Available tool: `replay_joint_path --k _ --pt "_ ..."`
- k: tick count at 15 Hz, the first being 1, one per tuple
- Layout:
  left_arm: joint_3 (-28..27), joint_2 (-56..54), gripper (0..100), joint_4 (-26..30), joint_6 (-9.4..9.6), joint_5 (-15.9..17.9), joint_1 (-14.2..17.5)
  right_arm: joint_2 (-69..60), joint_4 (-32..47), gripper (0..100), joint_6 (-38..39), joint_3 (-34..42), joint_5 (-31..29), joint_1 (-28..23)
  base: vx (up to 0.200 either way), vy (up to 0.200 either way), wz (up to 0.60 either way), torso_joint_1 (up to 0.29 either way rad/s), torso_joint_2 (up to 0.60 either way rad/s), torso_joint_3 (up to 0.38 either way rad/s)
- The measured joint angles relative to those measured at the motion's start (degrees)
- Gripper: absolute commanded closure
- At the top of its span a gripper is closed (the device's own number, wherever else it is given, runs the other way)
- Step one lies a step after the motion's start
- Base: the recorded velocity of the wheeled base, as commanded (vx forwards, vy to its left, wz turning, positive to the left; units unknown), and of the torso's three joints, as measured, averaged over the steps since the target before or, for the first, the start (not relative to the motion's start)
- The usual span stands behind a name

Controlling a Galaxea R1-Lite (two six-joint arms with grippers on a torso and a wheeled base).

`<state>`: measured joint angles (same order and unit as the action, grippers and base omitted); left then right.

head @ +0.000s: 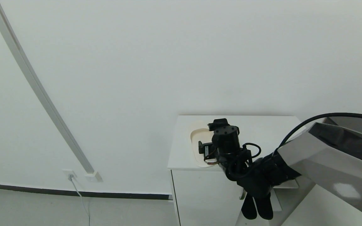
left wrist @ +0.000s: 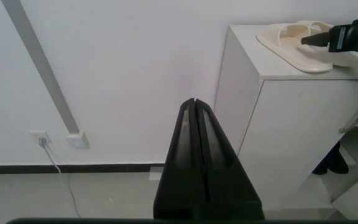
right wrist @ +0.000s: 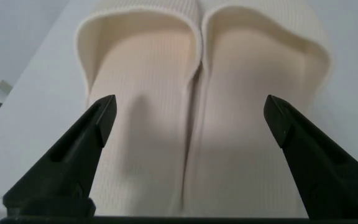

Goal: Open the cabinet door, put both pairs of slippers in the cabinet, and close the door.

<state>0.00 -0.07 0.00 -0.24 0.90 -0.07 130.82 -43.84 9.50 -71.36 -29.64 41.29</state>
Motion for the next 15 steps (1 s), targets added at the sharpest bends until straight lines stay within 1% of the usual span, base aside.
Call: replay_joint_path --k 5,10,11,15 --pt "0.0 0.0 100 0.0 0.0 -0.01 -0.02 4.83 0.32 0 -0.72 -7.39 0.07 -1.82 0.0 0.0 0.0 0.0 0.0 0.0" --pt "0.0 0.0 100 0.0 0.02 0.05 -0.02 8.05 3.46 0 -0.72 -13.91 1.06 -2.77 0.0 0.0 0.0 0.0 0.0 0.0" --pt "0.0 0.0 100 0.0 0.0 0.0 -0.02 8.33 3.63 100 -1.01 -14.56 1.12 -2.9 0.0 0.0 0.0 0.0 0.0 0.0" --pt "0.0 0.0 100 0.0 0.02 -0.01 -0.02 9.26 3.72 100 -1.49 -15.71 1.12 -3.29 0.0 0.0 0.0 0.0 0.0 0.0"
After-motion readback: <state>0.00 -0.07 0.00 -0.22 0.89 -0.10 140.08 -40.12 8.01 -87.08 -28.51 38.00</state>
